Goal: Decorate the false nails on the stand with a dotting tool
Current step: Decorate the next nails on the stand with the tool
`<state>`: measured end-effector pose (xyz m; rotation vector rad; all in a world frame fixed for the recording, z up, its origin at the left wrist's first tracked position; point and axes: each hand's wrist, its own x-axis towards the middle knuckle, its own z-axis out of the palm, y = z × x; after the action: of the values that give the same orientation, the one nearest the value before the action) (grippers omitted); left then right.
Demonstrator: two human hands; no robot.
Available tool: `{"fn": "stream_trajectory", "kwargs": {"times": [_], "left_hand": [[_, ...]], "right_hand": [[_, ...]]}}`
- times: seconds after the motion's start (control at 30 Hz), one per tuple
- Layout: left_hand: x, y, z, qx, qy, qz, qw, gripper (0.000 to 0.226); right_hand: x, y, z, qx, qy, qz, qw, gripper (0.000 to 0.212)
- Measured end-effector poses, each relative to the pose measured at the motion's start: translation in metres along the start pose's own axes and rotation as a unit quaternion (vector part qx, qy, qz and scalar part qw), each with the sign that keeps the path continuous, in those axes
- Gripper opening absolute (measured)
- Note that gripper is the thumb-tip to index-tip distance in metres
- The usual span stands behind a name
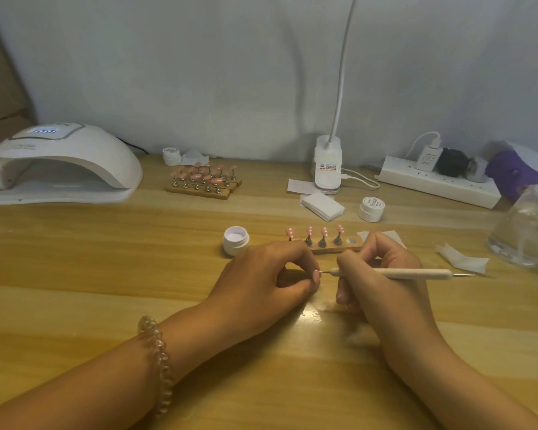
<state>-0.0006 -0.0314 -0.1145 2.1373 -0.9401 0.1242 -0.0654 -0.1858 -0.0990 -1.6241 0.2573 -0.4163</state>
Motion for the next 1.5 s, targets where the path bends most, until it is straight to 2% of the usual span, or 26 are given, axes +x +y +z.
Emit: {"fn": "stream_trajectory", "kwargs": {"times": [0.7,1.07,1.5], "left_hand": [[-0.0006,0.0002,-0.001,0.006,-0.005,0.007,1.0,0.01],[-0.0009,0.0014,-0.001,0.015,-0.003,0.008,1.0,0.009],[-0.0007,0.0019,-0.0012,0.009,-0.008,-0.001,1.0,0.007]], "right_hand": [[0.0023,0.0019,0.0012,-0.019,-0.015,-0.011,1.0,0.028],[0.0018,0.0021,0.0018,-0.021,-0.004,-0.011,1.0,0.018],[0.002,0.0026,0.0009,-0.013,-0.009,-0.019,1.0,0.028]]}}
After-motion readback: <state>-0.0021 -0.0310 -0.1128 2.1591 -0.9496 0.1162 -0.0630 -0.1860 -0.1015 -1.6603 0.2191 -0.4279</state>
